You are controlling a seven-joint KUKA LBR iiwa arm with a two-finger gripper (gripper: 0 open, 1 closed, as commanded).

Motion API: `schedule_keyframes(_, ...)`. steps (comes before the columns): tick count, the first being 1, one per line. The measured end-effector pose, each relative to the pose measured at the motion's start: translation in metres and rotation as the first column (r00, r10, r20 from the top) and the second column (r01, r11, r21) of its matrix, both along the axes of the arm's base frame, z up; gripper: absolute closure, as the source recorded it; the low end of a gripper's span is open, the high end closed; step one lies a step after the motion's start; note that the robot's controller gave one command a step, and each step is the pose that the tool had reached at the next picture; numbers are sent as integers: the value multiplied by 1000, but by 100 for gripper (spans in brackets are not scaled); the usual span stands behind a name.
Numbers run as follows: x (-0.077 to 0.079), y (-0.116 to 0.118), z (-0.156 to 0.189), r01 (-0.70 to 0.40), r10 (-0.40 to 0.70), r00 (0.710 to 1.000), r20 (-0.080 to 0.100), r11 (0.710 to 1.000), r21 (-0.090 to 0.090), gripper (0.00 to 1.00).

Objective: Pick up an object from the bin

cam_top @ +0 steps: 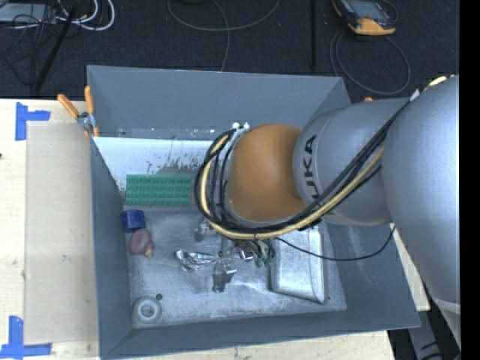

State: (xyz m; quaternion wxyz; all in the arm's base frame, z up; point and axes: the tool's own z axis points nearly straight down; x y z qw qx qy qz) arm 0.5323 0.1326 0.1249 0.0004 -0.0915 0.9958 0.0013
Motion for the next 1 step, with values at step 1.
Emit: schedule_keyframes(1, 5, -22, -54, 168, -168, 986, 1, 986, 0, 0)
